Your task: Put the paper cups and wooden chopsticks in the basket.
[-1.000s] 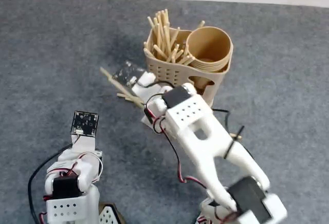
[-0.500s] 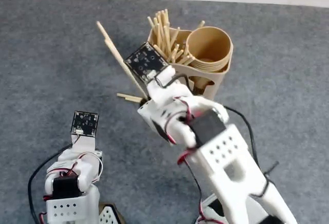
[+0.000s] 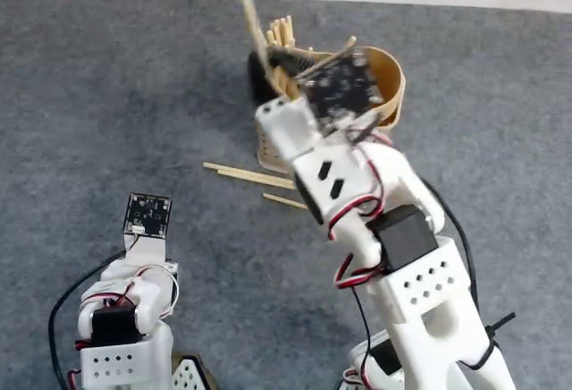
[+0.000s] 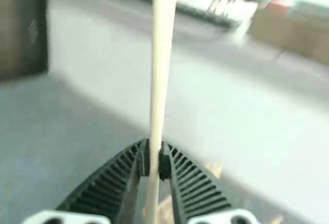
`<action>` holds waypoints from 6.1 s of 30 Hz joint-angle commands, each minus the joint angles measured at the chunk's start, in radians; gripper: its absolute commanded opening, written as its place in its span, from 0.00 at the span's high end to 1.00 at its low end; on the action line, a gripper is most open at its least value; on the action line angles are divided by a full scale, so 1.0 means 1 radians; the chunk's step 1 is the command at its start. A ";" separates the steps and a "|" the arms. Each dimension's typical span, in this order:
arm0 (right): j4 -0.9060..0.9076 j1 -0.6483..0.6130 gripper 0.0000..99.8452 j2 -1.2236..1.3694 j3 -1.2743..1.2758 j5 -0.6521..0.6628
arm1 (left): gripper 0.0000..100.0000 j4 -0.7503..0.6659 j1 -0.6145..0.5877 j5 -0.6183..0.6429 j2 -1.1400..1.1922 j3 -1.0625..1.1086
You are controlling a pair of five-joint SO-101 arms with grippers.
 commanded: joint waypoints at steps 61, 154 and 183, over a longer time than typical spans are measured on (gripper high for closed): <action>-0.153 -0.226 0.85 -0.027 0.260 0.069 | 0.88 0.005 -0.005 0.006 0.001 0.021; 0.249 0.061 0.84 -0.340 0.186 0.035 | 0.88 0.005 -0.005 0.006 0.001 0.021; 0.676 -0.122 0.84 0.206 0.338 0.321 | 0.88 0.005 -0.005 0.006 0.001 0.021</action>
